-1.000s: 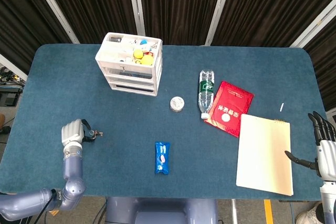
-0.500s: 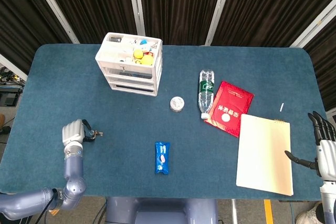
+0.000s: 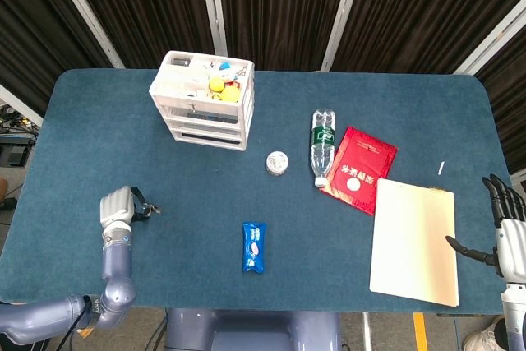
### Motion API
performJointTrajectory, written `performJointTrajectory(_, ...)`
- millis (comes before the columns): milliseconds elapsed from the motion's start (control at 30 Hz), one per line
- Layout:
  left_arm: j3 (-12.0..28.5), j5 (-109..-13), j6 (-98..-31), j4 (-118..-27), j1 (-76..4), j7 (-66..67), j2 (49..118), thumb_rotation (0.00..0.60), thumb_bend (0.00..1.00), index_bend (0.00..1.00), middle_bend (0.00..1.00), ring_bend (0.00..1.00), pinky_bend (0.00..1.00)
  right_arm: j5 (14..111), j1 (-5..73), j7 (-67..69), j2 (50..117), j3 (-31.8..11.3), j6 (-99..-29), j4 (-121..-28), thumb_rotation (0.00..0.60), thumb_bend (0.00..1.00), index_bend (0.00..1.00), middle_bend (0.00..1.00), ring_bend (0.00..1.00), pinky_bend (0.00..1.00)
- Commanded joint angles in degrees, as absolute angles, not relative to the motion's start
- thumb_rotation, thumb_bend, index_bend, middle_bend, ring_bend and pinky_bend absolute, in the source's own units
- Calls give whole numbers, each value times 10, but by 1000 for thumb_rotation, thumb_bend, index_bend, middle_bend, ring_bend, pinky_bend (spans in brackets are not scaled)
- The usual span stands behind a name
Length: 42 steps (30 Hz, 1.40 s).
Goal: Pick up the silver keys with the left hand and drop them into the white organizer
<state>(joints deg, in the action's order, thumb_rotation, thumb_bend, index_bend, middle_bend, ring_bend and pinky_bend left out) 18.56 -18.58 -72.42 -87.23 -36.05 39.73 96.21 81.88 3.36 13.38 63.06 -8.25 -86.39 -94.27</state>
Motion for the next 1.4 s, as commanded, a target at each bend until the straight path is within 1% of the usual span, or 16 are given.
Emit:
performJointTrajectory(33,186,-189,-725,-875,-361,398,959,600,392,514,958,846,723,818,34,134,631,-82,-864,-943,600,65,3,0,0,0)
performJointTrajectory(333,193,-229,-744,-915,-380,422,933,600,392,515,957,846,722,817,34,134,631,-83,-863,-944,600,65,3,0,0,0)
performJointTrajectory(567,203,-235,-757,-948,-399,448,915,600,393,517,957,846,722,816,33,134,630,-83,-862,-945,600,65,2,0,0,0)
performJointTrajectory(933,191,-282,-748,-963,-439,499,889,600,391,516,953,845,722,813,33,133,630,-84,-861,-946,600,65,3,0,0,0)
performJointTrajectory(1133,163,-357,-729,-955,-459,514,871,600,392,515,953,845,722,813,33,133,630,-84,-862,-946,600,65,2,0,0,0)
performJointTrajectory(1400,114,-512,-701,-903,-470,477,851,600,389,515,956,846,722,813,34,133,630,-84,-861,-946,600,65,3,0,0,0)
